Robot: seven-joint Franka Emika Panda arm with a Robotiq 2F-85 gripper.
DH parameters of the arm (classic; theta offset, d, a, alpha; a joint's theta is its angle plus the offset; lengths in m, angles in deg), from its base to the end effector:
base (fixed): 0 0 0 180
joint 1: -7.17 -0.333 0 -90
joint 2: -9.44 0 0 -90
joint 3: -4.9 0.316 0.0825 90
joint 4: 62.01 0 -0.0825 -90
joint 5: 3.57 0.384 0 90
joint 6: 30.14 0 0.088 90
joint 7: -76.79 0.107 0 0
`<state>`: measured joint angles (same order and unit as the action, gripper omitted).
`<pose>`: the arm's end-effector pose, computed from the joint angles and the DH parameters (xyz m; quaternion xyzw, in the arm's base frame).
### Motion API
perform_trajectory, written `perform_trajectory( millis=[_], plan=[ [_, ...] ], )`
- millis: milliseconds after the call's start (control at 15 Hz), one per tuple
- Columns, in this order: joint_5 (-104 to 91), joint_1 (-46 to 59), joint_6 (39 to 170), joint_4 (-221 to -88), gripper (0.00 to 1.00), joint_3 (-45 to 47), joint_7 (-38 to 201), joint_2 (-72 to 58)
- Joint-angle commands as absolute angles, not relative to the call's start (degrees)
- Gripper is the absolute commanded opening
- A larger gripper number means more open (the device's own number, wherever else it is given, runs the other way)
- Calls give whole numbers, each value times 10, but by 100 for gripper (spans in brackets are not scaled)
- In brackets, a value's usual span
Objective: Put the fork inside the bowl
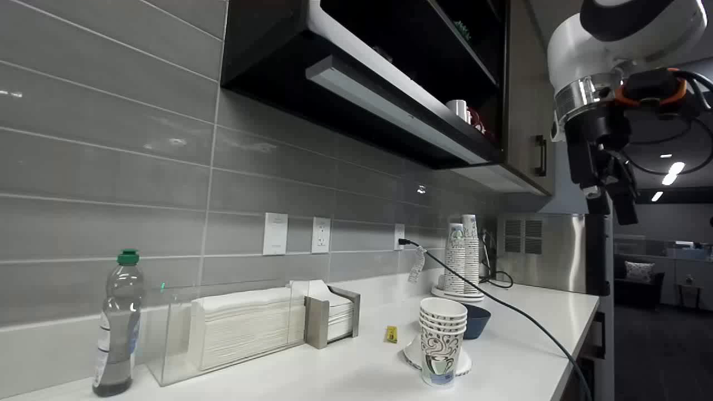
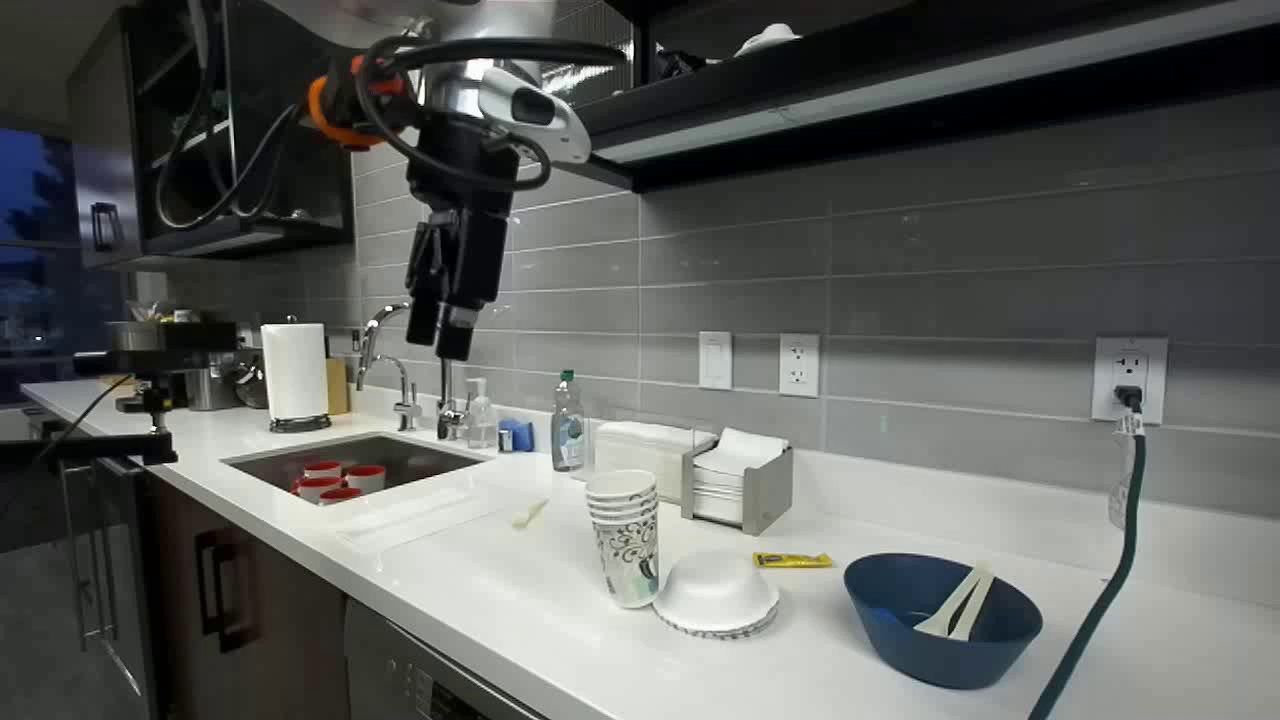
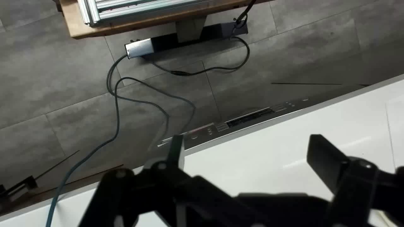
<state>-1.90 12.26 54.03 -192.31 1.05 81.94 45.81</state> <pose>0.3323 -0.0540 0.5716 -0.9892 0.1137 0.0846 0.0367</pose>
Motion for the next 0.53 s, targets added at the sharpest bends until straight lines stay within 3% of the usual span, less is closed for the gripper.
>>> perform_trajectory(
  millis=[0,467],
  plan=[
    [-18,125,539,-1921,100,12,818,457],
    [8,74,595,-1918,100,61,805,394]
  ],
)
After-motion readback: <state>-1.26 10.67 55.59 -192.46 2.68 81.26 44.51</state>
